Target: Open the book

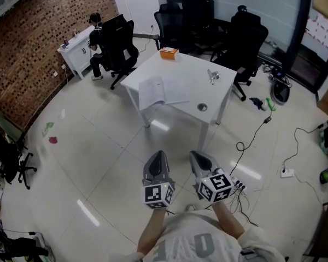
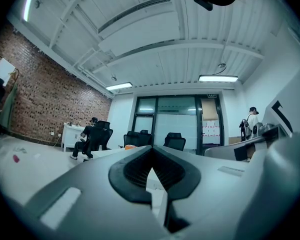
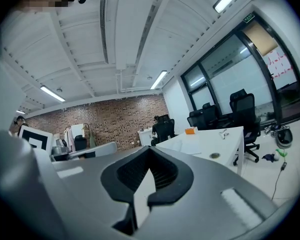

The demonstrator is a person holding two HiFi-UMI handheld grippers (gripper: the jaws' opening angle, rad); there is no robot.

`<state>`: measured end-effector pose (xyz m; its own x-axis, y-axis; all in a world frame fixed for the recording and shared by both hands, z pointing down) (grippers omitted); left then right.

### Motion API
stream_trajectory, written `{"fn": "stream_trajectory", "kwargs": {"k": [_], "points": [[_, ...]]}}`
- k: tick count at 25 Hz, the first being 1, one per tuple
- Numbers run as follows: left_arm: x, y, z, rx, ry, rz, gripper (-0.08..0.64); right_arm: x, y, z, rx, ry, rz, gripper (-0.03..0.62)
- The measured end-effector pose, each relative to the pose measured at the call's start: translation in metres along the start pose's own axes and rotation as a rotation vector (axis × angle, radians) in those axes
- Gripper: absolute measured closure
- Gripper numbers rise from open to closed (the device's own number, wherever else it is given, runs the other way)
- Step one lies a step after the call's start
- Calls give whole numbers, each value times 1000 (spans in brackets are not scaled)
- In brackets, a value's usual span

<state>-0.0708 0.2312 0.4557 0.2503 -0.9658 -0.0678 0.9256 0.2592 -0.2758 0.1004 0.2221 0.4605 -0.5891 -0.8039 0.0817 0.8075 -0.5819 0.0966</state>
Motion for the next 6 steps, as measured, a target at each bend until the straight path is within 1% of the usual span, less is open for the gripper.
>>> {"fn": "stream_trajectory", "kwargs": {"k": [6], "points": [[4, 2, 0, 3, -5, 1, 546, 3, 1, -2, 0, 1, -9, 591]]}}
Point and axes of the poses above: the fingertips, and each gripper's own axes: x forward along the fingers, y to its right, z out of its underside, the point moved 7 cm from there along -x, backward along the fingers, and after that the axes turned 10 degrees about -x, right-handed, at the moved point
